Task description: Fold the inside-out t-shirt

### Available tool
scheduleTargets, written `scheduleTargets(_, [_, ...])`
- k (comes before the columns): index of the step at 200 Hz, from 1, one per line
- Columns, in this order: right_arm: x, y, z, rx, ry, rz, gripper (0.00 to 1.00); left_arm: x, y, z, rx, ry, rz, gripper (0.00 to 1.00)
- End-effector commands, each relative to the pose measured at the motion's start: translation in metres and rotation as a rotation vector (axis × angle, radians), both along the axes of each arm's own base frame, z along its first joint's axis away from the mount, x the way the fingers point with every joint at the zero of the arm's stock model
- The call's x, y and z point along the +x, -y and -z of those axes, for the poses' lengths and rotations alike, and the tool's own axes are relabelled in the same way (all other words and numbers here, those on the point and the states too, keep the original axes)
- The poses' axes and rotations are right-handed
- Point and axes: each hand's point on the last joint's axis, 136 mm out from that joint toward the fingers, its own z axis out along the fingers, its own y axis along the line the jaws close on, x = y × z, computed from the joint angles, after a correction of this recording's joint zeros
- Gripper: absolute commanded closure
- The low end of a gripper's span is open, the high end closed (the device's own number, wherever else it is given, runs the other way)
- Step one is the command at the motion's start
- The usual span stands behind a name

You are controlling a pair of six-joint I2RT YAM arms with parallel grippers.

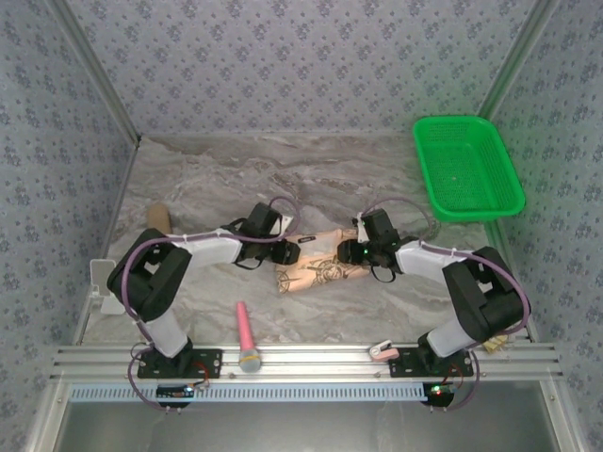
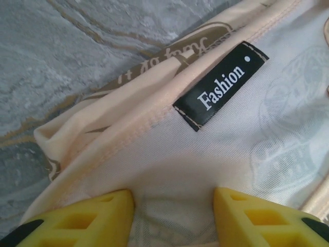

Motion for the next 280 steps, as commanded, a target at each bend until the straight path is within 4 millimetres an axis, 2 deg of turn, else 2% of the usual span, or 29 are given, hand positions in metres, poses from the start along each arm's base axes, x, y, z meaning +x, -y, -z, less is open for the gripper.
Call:
scheduleTargets(1, [-0.019,0.02,0.023,-0.066,-0.09,0.041,0.54,-0.013,-0.032,0.032,0.122,-0.101,-0.019,0.54])
scheduleTargets(17, [-0.016,0.015,-0.002,-0.044,-0.078,0.002,0.39,-0.009,-0.025,0.004,0.069,-0.067,0.013,0.53])
scheduleTargets(28, [-0.009,0.013,-0.027,-0.027,-0.054,-0.035,0.3,-0.002,-0.019,-0.03,0.026,-0.019,0.021,0.52])
scheduleTargets(44, [0.004,0.022,-0.059,-0.02,-0.03,-0.051,0.21,0.012,-0.017,-0.078,-0.024,0.049,-0.007,0.49])
scheduleTargets(62, [0.023,0.036,-0.081,-0.024,-0.035,-0.074,0.16,0.024,-0.023,-0.121,-0.066,0.069,-0.064,0.42])
scheduleTargets(75, [0.035,0.04,-0.083,-0.056,-0.05,-0.097,0.15,0.027,-0.03,-0.131,-0.066,0.056,-0.088,0.36])
scheduleTargets(86, [0.042,0.043,-0.076,-0.079,-0.085,-0.119,0.18,0.024,-0.035,-0.124,-0.044,0.052,-0.067,0.37])
scheduleTargets(101, [0.05,0.045,-0.064,-0.07,-0.152,-0.131,0.22,0.014,-0.043,-0.096,0.01,-0.01,-0.058,0.39])
scheduleTargets(112, [0.049,0.043,-0.052,-0.02,-0.208,-0.14,0.23,0.006,-0.049,-0.075,0.033,-0.071,-0.059,0.4])
scheduleTargets(118, [0.057,0.039,-0.057,0.011,-0.206,-0.151,0.24,0.004,-0.051,-0.064,0.038,-0.098,-0.067,0.4])
scheduleTargets(136, [0.058,0.032,-0.045,0.053,-0.25,-0.182,0.25,0.001,-0.055,-0.044,0.015,-0.164,-0.123,0.4])
scheduleTargets(157, [0.056,0.027,-0.032,0.086,-0.297,-0.199,0.26,0.0,-0.041,-0.033,-0.043,-0.214,-0.123,0.41])
scheduleTargets(203, [0.049,0.011,-0.009,0.14,-0.366,-0.24,0.29,-0.004,-0.029,-0.005,-0.043,-0.298,-0.124,0.4])
scheduleTargets(245, [0.045,-0.002,-0.003,0.189,-0.389,-0.266,0.4,0.001,-0.002,-0.001,-0.119,-0.339,-0.102,0.41])
scheduleTargets(262, [0.042,-0.005,0.001,0.202,-0.403,-0.273,0.48,0.004,0.002,0.004,-0.112,-0.35,-0.106,0.46])
scheduleTargets(280, [0.039,-0.011,0.002,0.226,-0.412,-0.288,0.59,0.002,0.003,0.013,-0.08,-0.378,-0.103,0.6])
